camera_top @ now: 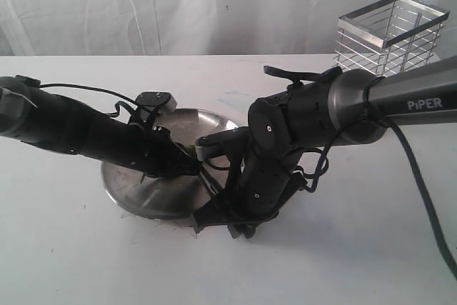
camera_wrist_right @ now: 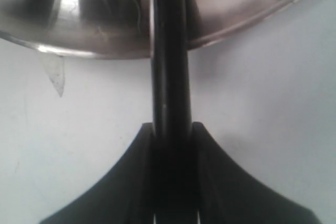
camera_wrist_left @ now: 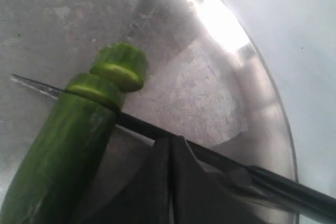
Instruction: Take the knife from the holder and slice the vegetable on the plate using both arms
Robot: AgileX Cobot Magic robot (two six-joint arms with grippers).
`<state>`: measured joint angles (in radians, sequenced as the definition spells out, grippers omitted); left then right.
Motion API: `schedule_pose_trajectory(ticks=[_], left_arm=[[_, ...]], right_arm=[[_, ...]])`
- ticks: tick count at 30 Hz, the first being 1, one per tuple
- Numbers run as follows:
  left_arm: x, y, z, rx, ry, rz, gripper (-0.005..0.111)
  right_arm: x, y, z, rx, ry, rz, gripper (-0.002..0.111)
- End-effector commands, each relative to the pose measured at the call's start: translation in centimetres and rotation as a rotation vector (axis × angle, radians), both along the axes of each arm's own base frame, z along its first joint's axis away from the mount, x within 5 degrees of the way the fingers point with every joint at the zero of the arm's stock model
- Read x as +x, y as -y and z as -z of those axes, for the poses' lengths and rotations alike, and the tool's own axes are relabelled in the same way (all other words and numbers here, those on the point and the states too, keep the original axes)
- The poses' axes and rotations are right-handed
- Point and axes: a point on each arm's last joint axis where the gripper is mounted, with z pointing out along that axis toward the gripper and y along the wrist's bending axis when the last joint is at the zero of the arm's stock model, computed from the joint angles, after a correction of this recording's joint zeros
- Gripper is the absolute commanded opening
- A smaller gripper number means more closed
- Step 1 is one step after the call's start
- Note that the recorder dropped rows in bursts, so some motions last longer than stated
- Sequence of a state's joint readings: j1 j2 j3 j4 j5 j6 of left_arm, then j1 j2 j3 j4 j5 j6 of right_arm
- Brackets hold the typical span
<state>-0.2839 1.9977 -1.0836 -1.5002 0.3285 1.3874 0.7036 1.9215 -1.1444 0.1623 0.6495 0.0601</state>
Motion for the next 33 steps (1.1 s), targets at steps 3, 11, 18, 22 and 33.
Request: schedule_pose_trajectory(ticks=[3, 11, 18, 22, 33], left_arm=[[-0.1, 0.4, -1.6, -0.016, 0.039, 0.017, 0.0], [-0.3, 0.7, -5.0, -0.136, 0.088, -0.025, 0.0], [0.1, 0.4, -3.6, -0.095, 0.067, -0.062, 0.0], [0.1, 0.2, -4.5, -0.079, 0.112, -0.055, 0.0], [-0.2, -1.3, -9.4, -0.007, 0.272, -0.162, 0.0]], right_arm=[[0.0, 0.2, -0.1, 0.003, 0.002, 0.003, 0.0], [0.0, 0.2, -0.1, 0.004, -0.001, 0.004, 0.0], [-0.1, 0.2, 0.0, -0.002, -0.009, 0.002, 0.0], [-0.1, 0.2, 0.0, -0.003, -0.011, 0.002, 0.0], [0.0, 0.2, -0.1, 0.002, -0.003, 0.003, 0.0]])
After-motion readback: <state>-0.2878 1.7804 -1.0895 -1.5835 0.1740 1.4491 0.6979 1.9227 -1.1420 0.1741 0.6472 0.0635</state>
